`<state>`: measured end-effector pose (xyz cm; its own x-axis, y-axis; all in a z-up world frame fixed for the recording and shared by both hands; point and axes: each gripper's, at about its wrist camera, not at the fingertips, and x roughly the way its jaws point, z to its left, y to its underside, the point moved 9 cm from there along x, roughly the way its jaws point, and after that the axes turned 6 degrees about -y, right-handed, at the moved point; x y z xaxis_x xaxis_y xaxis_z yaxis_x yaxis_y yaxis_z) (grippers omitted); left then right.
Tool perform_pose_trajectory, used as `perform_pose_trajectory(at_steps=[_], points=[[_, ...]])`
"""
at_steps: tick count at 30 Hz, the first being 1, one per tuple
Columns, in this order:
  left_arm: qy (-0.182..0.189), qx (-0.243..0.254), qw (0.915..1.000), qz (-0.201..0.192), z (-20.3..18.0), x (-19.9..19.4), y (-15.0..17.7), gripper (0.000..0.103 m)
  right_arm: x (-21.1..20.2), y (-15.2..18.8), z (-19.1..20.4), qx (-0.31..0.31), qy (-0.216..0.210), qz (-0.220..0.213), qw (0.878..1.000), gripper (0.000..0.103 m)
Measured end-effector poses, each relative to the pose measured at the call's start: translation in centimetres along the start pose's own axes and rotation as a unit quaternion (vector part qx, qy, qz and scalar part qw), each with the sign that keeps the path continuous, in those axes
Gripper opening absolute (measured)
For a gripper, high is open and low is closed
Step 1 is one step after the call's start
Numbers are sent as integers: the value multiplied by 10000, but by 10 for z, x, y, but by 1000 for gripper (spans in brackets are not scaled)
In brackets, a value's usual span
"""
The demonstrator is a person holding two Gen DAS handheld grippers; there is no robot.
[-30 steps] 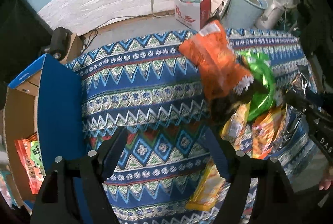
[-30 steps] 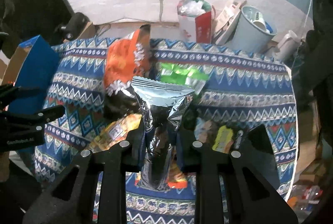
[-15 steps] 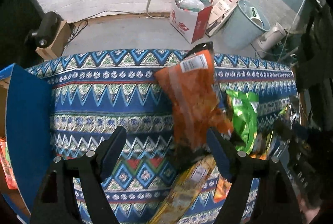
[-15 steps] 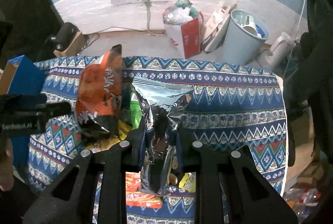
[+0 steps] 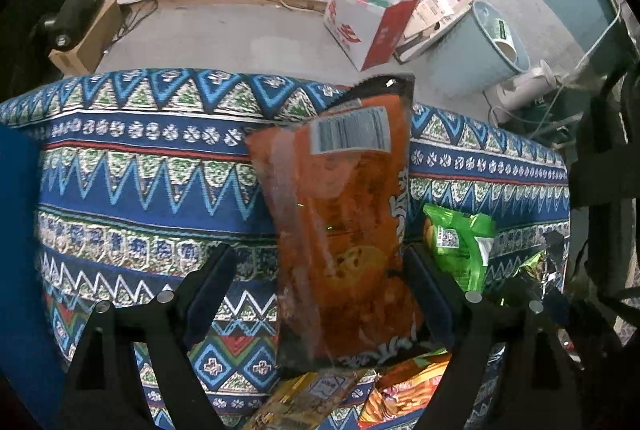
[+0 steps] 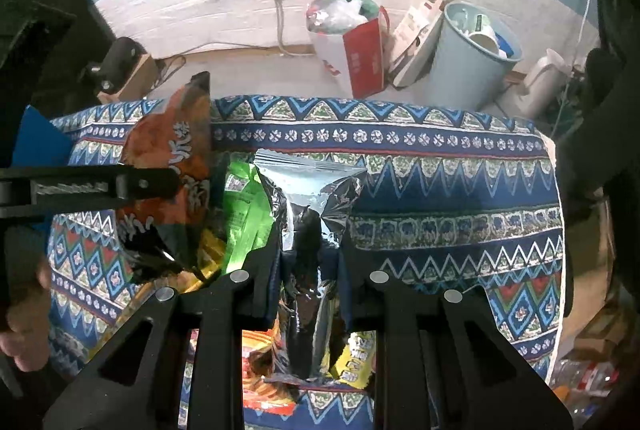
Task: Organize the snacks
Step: 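Grasp the orange chip bag with the left tool while the right tool grasps the silver foil packet, then lift and carry the orange bag and silver packet over the cardboard box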
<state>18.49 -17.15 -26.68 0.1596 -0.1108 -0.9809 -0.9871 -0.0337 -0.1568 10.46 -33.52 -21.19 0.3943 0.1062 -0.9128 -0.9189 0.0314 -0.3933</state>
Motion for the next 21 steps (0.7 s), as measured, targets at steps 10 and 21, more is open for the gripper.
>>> perform_pose_trajectory(at_steps=[10,21], points=[[321,298,9989,-192,-5,-3,5,50,3,0,0,1,-13,34,10000,21],[-161,639,9956,-665,13,-30,12,48,-13,0,7,-45,-6,-140,9999,21]])
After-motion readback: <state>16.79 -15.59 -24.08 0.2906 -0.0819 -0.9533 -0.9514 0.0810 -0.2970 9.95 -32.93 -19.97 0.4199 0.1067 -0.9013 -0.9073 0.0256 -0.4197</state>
